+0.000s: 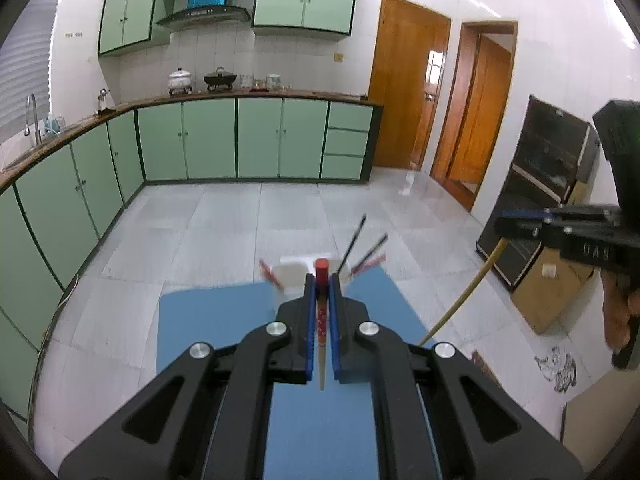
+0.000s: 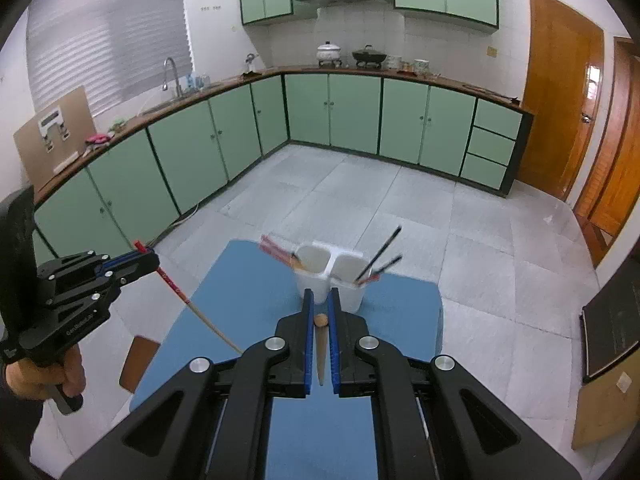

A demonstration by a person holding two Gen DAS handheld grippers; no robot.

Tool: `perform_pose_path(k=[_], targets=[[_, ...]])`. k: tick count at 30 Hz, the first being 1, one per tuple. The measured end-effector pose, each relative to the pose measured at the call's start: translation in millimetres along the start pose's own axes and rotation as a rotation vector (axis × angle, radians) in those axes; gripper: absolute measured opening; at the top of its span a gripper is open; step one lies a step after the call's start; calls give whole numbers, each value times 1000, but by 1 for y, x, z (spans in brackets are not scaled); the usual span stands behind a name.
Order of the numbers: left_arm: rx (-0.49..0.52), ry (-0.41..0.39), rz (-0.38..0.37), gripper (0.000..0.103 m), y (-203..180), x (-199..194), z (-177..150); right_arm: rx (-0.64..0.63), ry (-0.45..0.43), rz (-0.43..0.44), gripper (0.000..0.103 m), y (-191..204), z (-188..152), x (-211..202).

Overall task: Organize utensils
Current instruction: 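Carry both chopsticks to the white holder and insert them, then open both tools and lift them away from the holder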

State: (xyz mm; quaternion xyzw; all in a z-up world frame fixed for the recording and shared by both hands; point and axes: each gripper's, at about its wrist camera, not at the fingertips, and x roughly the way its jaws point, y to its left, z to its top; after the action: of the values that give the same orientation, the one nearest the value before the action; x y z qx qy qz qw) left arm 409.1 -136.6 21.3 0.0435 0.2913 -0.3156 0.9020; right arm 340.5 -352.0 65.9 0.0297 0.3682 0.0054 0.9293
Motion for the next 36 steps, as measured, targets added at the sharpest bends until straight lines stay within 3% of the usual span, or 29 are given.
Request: perform_pose_path(k=[7,17,23,34,35,36], targets=[[-5,-45,31,5,-8,33,61,-5,-54,-44,7,0,57,15],[-63,-47,100,5,13,113,100,54,-121,-95,7,-20,100,80],[-100,-42,109,5,31,162,104,116,-107,-112,7,-44,107,142],[-137,38,116,7,59,235,70,189,-28,-93,7,-76,85,225],[-141,50,116,17,61,237,65,193,-15,-101,9,-77,83,232],[-150,62,123,36,64,241,62,194,-25,-128,15,-79,80,235]])
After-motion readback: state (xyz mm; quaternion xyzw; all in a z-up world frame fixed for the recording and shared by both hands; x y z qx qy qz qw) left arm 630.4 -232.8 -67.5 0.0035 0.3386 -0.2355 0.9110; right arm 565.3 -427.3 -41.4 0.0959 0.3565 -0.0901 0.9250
